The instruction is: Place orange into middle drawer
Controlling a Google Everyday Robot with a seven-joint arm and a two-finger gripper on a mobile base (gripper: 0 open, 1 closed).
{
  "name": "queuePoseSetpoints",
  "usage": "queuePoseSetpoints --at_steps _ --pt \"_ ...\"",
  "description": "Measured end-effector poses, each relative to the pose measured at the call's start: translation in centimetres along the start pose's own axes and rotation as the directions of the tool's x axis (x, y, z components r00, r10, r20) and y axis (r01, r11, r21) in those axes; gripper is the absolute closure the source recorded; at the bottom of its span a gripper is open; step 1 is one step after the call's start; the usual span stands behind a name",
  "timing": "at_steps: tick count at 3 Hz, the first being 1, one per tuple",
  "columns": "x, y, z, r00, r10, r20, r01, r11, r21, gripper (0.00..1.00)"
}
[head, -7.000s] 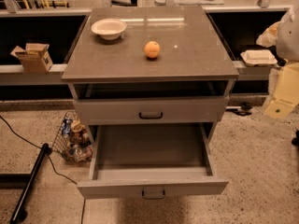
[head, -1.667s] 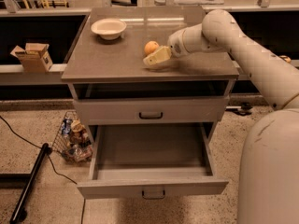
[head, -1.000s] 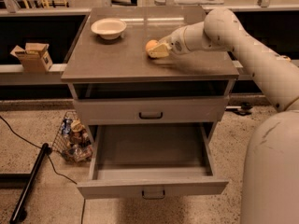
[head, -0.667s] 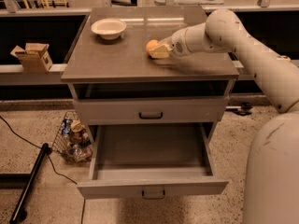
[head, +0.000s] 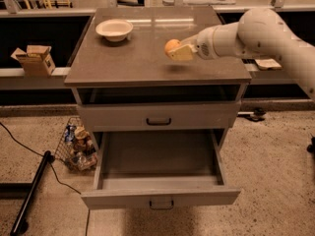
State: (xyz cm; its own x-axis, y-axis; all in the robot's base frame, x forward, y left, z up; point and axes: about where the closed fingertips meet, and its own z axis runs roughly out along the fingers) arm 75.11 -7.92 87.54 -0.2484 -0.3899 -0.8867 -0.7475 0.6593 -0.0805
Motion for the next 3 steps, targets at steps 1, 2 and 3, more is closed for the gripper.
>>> queuePoseSetpoints --at_steps 1,2,3 --pt "0.5 0.8 -4.3 1.000 0.004 0.012 -0.005 0.9952 0.098 1.00" --pt "0.3 0.9 -4.3 1.000 0.004 0.009 -0.005 0.9960 0.089 1.00" --pt "0.9 3.9 -5.7 0.996 -0.065 -0.055 0.067 0.9971 0.037 1.00"
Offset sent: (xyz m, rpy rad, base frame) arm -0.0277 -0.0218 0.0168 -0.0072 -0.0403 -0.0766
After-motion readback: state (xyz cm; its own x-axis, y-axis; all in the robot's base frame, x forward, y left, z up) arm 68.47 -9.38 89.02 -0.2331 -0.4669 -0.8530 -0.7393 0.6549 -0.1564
